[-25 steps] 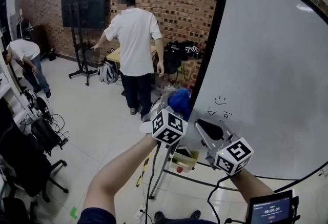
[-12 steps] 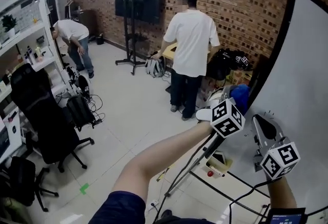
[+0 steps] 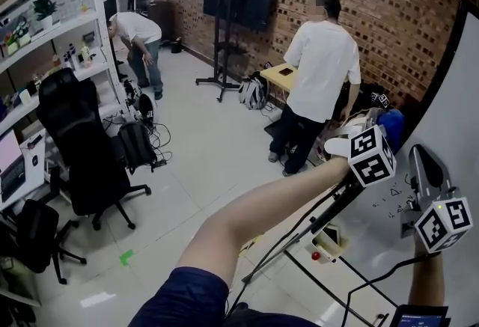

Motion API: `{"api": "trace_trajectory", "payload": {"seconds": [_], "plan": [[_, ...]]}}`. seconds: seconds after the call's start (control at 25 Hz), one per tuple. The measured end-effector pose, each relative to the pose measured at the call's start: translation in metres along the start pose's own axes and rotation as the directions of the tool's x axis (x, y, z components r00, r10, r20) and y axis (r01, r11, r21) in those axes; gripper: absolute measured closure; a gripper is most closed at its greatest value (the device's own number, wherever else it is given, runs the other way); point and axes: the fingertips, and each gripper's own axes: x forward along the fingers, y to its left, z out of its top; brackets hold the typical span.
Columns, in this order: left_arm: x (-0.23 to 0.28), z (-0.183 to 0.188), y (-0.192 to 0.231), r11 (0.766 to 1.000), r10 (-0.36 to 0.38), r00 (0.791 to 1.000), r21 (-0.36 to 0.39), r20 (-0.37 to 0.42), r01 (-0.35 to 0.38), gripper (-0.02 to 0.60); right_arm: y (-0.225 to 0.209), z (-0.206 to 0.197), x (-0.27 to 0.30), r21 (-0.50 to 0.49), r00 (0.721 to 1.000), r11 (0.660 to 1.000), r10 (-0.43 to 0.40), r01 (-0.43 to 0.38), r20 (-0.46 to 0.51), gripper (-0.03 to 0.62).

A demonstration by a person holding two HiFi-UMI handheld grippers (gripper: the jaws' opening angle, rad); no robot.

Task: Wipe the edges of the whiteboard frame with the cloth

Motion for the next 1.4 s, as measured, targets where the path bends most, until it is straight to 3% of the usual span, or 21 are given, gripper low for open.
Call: {"api": "trace_trajectory", "payload": {"seconds": [0.36,0.8,1.2,1.4], "plan": [[-0.018,-0.002,0.036,1.000,0.018,1.000,0.025,0.024,-0.019,0.451,0.013,0.023,0.022,-0.036,0.999,0.999,-0.030,0.031,0.039,0.579],[-0.016,0.053,0.066,0.995,0.071,0.996,0.068,0.060,-0.075,0.451,-0.014,0.064,0.003,-0.096,0.994,0.992,-0.073,0.081,0.086,0.580],[-0.017,0.109,0.114,0.992,0.108,0.985,0.048,0.132,-0.115,0.451,-0.035,0.092,-0.009,-0.130,0.982,0.980,-0.132,0.149,0.132,0.579],[-0.018,0.126,0.126,0.988,0.126,0.982,0.072,0.143,-0.137,0.451,-0.046,0.100,-0.010,-0.126,0.978,0.978,-0.150,0.168,0.143,0.580]]}}
